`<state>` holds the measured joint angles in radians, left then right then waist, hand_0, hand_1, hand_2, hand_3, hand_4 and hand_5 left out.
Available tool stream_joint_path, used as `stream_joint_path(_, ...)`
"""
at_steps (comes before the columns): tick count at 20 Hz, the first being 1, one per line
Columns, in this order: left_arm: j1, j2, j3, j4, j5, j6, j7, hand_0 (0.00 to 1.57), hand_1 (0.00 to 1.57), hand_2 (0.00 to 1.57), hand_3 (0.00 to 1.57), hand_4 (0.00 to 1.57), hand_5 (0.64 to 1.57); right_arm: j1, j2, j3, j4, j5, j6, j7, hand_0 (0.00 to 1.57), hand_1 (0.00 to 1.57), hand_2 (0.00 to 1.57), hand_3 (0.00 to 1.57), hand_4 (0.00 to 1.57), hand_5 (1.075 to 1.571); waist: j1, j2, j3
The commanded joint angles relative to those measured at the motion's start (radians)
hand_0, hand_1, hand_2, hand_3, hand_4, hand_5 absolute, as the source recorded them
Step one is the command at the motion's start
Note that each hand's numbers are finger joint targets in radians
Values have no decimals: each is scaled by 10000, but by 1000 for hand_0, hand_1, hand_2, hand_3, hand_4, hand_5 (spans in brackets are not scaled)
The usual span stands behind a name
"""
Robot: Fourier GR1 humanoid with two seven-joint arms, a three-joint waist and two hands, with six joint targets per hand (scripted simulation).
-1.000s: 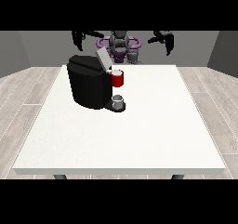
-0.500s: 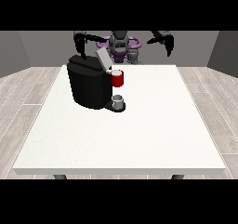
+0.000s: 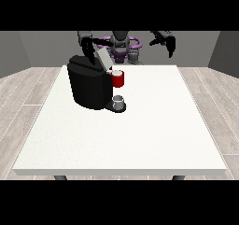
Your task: Insert the coffee pod into the coffee machine and close the lid
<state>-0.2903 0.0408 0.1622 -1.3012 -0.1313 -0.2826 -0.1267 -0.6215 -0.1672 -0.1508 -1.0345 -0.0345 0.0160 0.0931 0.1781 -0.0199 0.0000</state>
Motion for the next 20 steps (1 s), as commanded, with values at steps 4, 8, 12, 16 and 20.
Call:
stream_joint_path(4, 911, -295, -566, -1378, 13, 365, 670, 0, 0, 0, 0, 336, 1571, -244, 81, 90, 540, 95, 28, -387, 0, 0, 0, 0, 79, 1571, 95, 56, 3)
stream_joint_path(8, 393, 360, -18, -922, 36, 553, 413, 0, 0, 0, 0, 312, 1571, -1048, -156, 235, 349, 165, 301, -240, 0, 0, 0, 0, 163, 1571, -296, 568, 0)
stream_joint_path(12, 158, 297, -210, -1310, 154, 431, 1261, 0, 0, 0, 0, 361, 1571, -1516, -352, 427, 590, 374, 541, -36, 0, 0, 0, 0, 161, 1571, 71, 432, 3)
stream_joint_path(16, 381, 419, -292, -885, -14, 295, 327, 0, 0, 0, 0, 360, 1571, -2140, 1, 781, 311, 754, 65, 142, 0, 0, 0, 0, 103, 1571, 191, 760, -2)
stream_joint_path(20, 88, 811, -75, -762, 76, 93, -72, 0, 0, 0, 0, 380, 1571, -2599, 188, 957, 216, 1081, -387, 144, 0, 0, 0, 0, 0, 1571, 457, 1265, -6)
